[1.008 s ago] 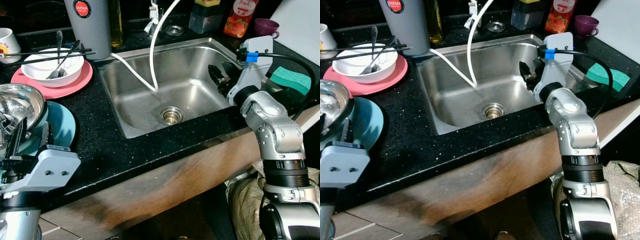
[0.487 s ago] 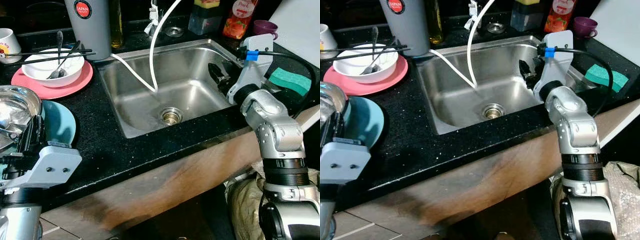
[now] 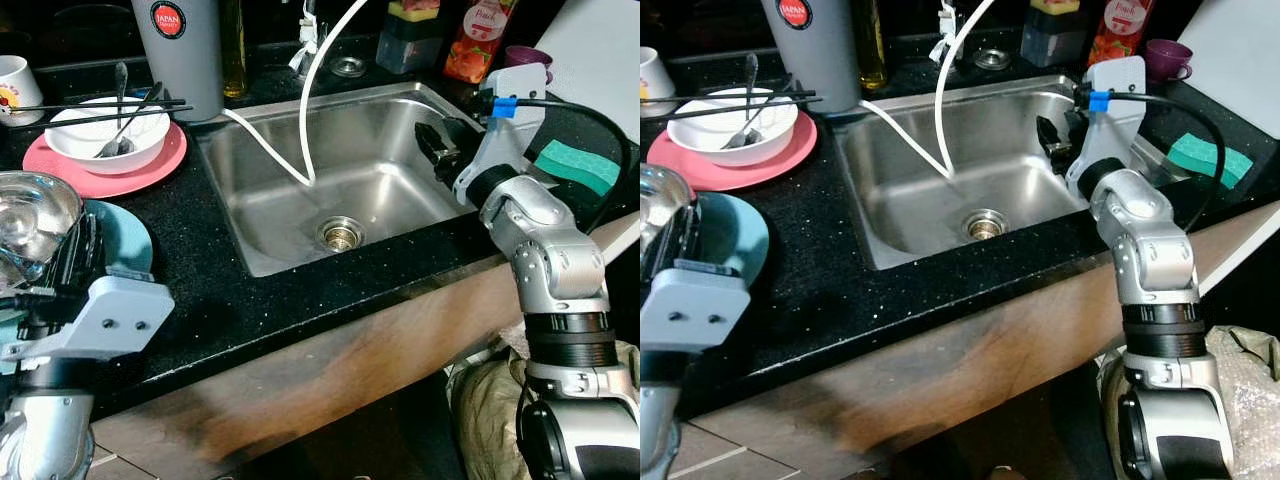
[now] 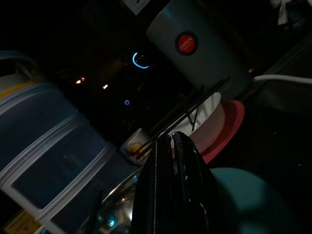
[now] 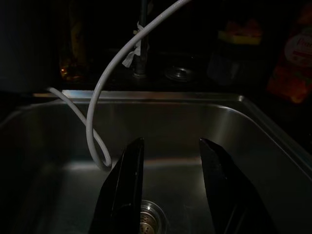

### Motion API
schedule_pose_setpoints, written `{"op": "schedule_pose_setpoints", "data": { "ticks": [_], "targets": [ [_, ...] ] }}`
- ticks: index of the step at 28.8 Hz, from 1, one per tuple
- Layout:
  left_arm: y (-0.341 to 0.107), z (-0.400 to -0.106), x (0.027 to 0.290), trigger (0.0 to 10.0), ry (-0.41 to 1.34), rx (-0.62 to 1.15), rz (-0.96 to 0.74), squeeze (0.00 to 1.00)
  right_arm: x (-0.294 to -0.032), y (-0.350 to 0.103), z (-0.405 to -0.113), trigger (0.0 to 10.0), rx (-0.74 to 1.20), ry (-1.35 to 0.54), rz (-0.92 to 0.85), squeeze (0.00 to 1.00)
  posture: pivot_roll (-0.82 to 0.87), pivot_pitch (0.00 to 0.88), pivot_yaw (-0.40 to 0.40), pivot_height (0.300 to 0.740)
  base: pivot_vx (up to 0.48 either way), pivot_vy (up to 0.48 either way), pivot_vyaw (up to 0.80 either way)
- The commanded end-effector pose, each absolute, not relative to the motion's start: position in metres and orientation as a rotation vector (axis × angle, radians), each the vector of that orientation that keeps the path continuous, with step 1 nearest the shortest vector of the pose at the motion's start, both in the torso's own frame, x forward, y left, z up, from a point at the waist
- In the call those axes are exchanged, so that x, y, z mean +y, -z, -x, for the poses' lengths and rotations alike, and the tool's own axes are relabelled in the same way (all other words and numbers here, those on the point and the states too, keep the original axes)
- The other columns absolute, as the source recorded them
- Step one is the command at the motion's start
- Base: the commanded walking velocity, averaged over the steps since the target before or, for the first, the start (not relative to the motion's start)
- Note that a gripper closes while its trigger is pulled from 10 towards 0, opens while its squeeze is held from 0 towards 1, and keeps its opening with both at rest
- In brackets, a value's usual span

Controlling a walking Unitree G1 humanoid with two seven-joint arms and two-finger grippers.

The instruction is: Kitchen organization

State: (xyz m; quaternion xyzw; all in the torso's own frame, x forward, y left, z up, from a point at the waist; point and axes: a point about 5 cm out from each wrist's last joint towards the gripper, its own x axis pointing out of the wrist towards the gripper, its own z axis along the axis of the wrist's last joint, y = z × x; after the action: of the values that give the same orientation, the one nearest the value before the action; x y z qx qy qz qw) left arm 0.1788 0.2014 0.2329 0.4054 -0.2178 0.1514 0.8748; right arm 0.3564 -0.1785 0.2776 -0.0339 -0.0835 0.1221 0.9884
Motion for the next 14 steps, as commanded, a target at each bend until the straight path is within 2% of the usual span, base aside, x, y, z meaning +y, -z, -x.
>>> {"op": "schedule_pose_setpoints", "data": {
  "ticks": [1, 14],
  "targets": [
    [-0.239, -0.178, 0.197, 0.0, -0.320, -0.482, -0.848, 0.00, -0.181, -0.283, -0.357, 10.0, -0.187, -0.234, 0.084, 0.00, 0.04, 0.083, -0.078, 0.740, 0.000, 0.000, 0.00],
    [-0.261, -0.181, 0.192, 0.0, -0.350, -0.583, -0.852, 0.00, -0.182, -0.284, -0.358, 10.0, -0.191, -0.235, 0.084, 0.00, 0.04, 0.085, -0.079, 0.740, 0.000, 0.000, 0.00]
  ]
}}
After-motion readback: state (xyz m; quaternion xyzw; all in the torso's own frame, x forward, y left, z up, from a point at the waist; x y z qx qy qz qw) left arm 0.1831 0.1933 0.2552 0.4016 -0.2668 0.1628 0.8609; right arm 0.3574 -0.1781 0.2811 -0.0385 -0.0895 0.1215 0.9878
